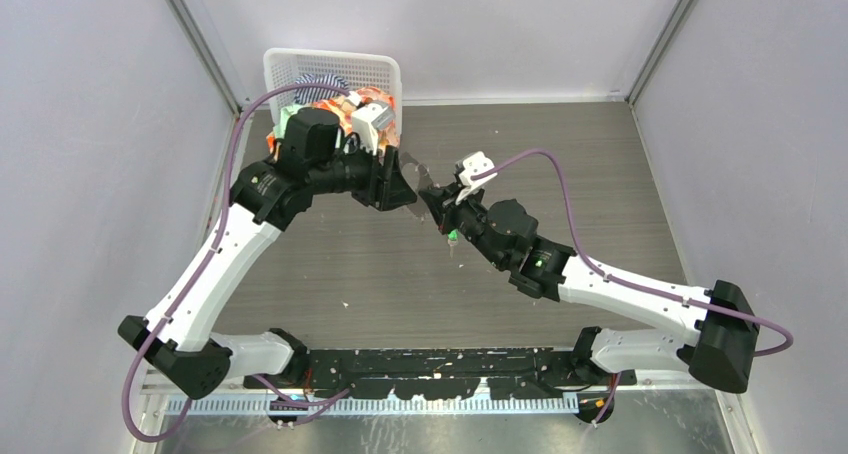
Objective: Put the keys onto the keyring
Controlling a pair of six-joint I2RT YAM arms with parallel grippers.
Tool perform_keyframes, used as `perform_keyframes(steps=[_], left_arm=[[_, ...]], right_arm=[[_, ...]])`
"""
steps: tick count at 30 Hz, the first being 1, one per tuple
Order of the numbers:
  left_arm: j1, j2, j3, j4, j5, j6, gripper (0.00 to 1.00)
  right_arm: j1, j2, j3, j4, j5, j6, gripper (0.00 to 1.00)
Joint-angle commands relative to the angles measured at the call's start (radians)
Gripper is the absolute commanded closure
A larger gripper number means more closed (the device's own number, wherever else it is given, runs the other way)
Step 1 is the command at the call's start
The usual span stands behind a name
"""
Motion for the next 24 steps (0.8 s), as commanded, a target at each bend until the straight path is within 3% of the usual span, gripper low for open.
perform_keyframes(steps=[1, 3, 5, 9, 12, 15, 19, 24], left_arm=[[0.027, -0.031, -0.02, 0.102, 0.089, -0.1, 0.38], [0.03, -0.028, -0.022, 0.122, 0.123, -0.073, 0.33], [0.029, -0.027, 0.001, 0.126, 0.168, 0.066, 0.33], [-0.001, -0.105, -0.043, 0.12, 0.06, 0.73, 0.32], [-0.012, -0.212, -0.209, 0.288, -0.004, 1.075, 0.33], [-0.042, -0.309, -0.371, 0.415, 0.02, 1.369, 0.35], [-0.088, -0.4, -0.559, 0.603, 0.044, 1.598, 0.42], [-0.119, -0.426, -0.663, 0.841, 0.032, 1.653, 0.5]], right_arm=[[-0.001, -0.043, 0.012, 0.069, 0.015, 0.016, 0.99], [-0.001, -0.044, 0.015, 0.066, 0.01, 0.019, 0.99], [-0.001, -0.044, 0.02, 0.06, 0.001, 0.026, 0.99], [-0.001, -0.048, 0.045, 0.009, -0.027, 0.054, 0.99], [0.0, -0.048, 0.076, -0.051, -0.06, 0.081, 0.99], [-0.001, -0.043, 0.111, -0.101, -0.111, 0.112, 0.99], [-0.001, -0.024, 0.161, -0.173, -0.169, 0.14, 0.99], [0.0, -0.025, 0.186, -0.225, -0.223, 0.145, 0.99]])
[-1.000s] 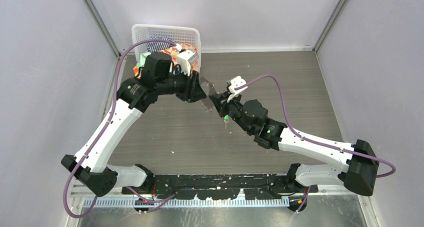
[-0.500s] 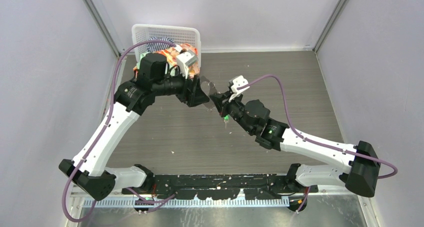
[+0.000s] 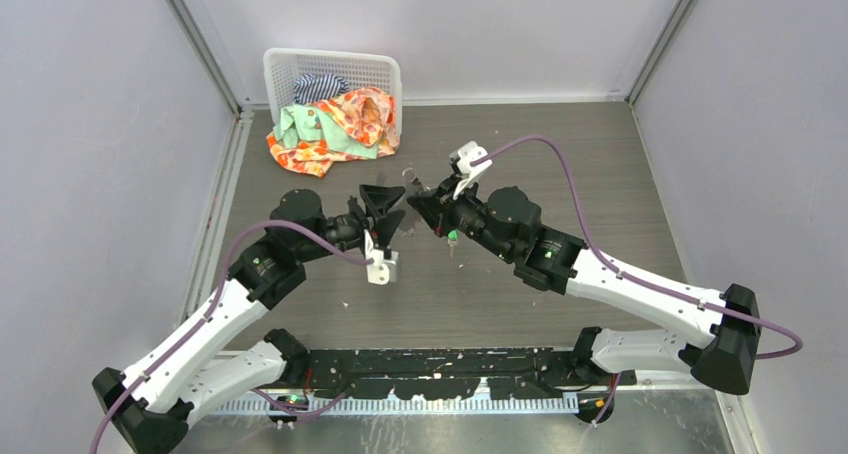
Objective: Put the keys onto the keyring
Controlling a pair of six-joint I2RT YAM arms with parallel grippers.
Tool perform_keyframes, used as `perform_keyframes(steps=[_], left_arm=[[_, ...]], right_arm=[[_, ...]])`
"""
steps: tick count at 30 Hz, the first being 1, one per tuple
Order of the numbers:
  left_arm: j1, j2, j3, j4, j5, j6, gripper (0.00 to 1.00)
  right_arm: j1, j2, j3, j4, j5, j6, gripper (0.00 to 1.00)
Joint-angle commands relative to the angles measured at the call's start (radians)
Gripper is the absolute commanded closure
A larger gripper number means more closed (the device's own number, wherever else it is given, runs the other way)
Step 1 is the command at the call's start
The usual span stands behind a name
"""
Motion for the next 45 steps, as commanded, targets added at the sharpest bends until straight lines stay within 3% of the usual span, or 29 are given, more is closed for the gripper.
perform_keyframes(steps=[1, 5, 14, 18, 22, 28, 31, 34, 41, 45], left_arm=[[-0.017, -0.015, -0.042, 0.336, -0.003, 0.18, 0.52], [-0.026, -0.023, -0.056, 0.427, -0.009, 0.164, 0.59], [-0.028, -0.074, -0.08, 0.38, 0.014, 0.17, 0.63], [-0.028, -0.1, -0.051, 0.303, -0.003, 0.084, 0.6], [-0.028, -0.088, 0.104, 0.008, -0.06, -0.149, 0.43], [-0.027, 0.036, 0.33, -0.305, -0.193, -0.801, 0.43], [-0.022, 0.123, 0.432, -0.433, -0.141, -1.155, 0.46], [0.012, 0.146, 0.447, -0.395, -0.005, -1.413, 0.47], [0.235, 0.236, 0.438, -0.209, 0.226, -1.927, 0.43], [0.263, 0.254, 0.435, -0.153, 0.234, -2.017, 0.43]], right_arm=[[0.0, -0.014, 0.06, -0.03, -0.073, 0.026, 0.99], [-0.001, -0.017, 0.061, -0.043, -0.085, 0.029, 0.99], [0.0, -0.025, 0.064, -0.054, -0.084, 0.031, 0.99], [0.0, -0.042, 0.052, -0.052, -0.069, 0.021, 0.99], [0.0, -0.063, 0.038, -0.039, -0.049, 0.004, 0.99], [-0.001, -0.083, -0.007, 0.052, -0.009, -0.022, 0.99], [0.0, -0.089, -0.043, 0.144, 0.022, -0.055, 0.99], [0.0, -0.075, -0.04, 0.177, 0.044, -0.081, 0.99], [-0.001, -0.062, -0.023, 0.2, 0.065, -0.082, 0.99], [0.0, -0.057, -0.023, 0.206, 0.072, -0.077, 0.99]])
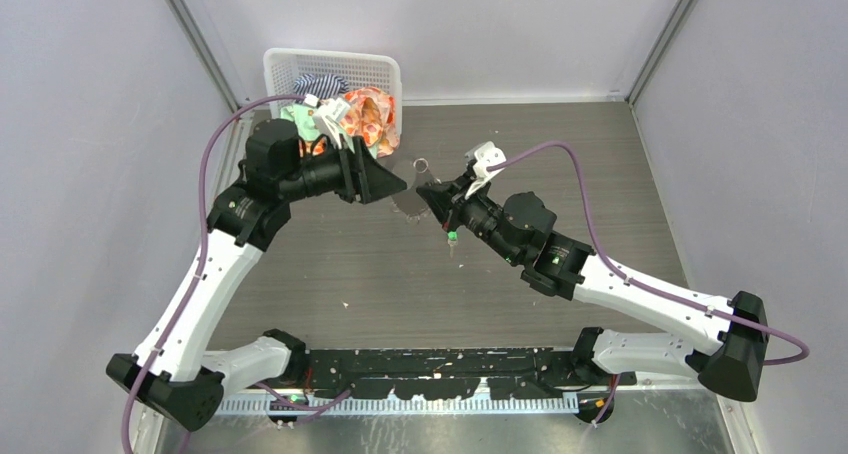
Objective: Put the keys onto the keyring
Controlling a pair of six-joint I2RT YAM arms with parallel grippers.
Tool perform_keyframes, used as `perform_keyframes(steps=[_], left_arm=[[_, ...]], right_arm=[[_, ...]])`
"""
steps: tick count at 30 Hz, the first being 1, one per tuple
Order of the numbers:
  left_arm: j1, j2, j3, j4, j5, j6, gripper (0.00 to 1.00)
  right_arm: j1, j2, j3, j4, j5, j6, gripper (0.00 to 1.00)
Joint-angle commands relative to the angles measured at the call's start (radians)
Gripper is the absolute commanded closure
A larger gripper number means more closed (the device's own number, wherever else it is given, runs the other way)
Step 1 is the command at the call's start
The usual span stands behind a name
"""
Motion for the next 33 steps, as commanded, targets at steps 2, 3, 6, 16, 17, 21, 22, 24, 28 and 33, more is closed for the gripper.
perform_keyframes(steps=[2, 3, 6, 16, 17, 21, 22, 24, 28, 33], left_arm=[[0.016, 0.0, 0.009, 0.136, 0.105, -0.281, 0.43], [0.016, 0.001, 0.009, 0.141, 0.104, -0.294, 0.43], [0.016, 0.006, -0.005, 0.154, 0.096, -0.31, 0.43], [0.016, 0.033, -0.06, 0.239, 0.065, -0.358, 0.45], [0.016, 0.034, -0.061, 0.243, 0.06, -0.36, 0.46], [0.016, 0.04, -0.072, 0.258, 0.049, -0.358, 0.48], [0.016, 0.04, -0.075, 0.263, 0.047, -0.358, 0.48], [0.016, 0.043, -0.079, 0.27, 0.044, -0.357, 0.5], [0.023, 0.048, -0.075, 0.281, 0.041, -0.356, 0.55], [0.047, 0.044, -0.065, 0.305, 0.042, -0.368, 0.61]], right_arm=[[0.006, -0.002, 0.031, 0.099, 0.036, -0.006, 0.99], [0.006, 0.0, 0.031, 0.103, 0.037, -0.004, 0.99], [0.006, 0.01, 0.036, 0.114, 0.036, -0.003, 0.99], [0.006, 0.06, 0.061, 0.138, 0.019, 0.025, 0.99], [0.007, 0.062, 0.062, 0.139, 0.018, 0.028, 0.99], [0.007, 0.075, 0.066, 0.145, 0.011, 0.041, 0.99], [0.007, 0.079, 0.066, 0.146, 0.009, 0.044, 0.99], [0.006, 0.083, 0.067, 0.147, 0.004, 0.05, 0.99], [0.006, 0.088, 0.065, 0.146, -0.001, 0.059, 0.99], [0.006, 0.088, 0.056, 0.15, -0.001, 0.071, 0.99]])
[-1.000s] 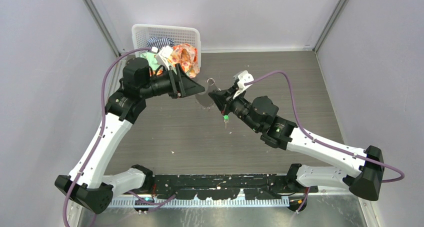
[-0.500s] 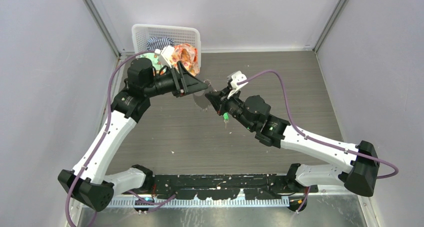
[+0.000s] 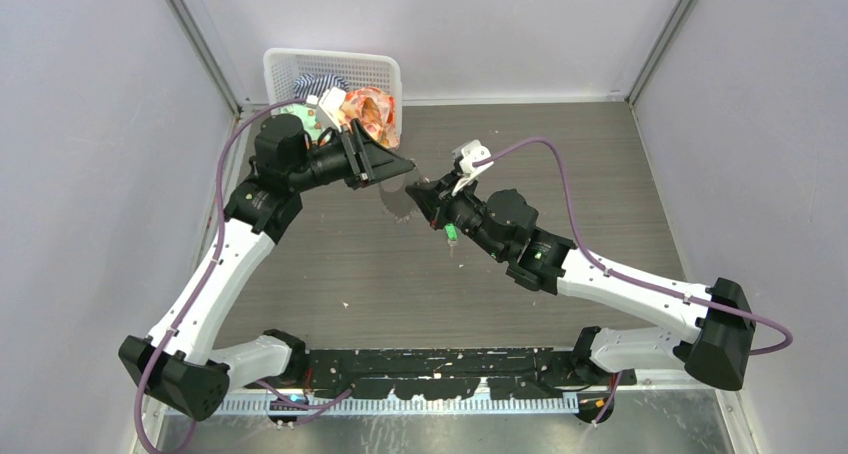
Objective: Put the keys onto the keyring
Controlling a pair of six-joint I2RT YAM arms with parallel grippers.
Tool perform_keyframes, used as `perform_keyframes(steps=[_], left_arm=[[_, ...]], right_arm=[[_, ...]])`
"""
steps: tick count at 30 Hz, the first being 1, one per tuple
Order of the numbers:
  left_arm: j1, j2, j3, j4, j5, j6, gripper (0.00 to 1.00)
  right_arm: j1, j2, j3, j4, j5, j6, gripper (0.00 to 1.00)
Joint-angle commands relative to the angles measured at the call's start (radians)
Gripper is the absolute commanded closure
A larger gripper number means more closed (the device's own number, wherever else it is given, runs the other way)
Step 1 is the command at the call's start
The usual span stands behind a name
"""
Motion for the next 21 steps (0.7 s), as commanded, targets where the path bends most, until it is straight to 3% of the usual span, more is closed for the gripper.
perform_keyframes(steps=[1, 9, 21], left_arm=[[0.023, -0.009, 0.011, 0.074, 0.002, -0.009, 0.63], [0.026, -0.019, -0.013, 0.054, -0.009, 0.007, 0.71], [0.026, -0.024, -0.019, 0.066, 0.001, -0.011, 0.76]], right_arm=[[0.006, -0.004, 0.043, 0.086, -0.003, 0.022, 0.99], [0.007, -0.004, 0.044, 0.087, -0.008, 0.031, 0.99], [0.007, 0.004, 0.044, 0.09, -0.012, 0.039, 0.99]])
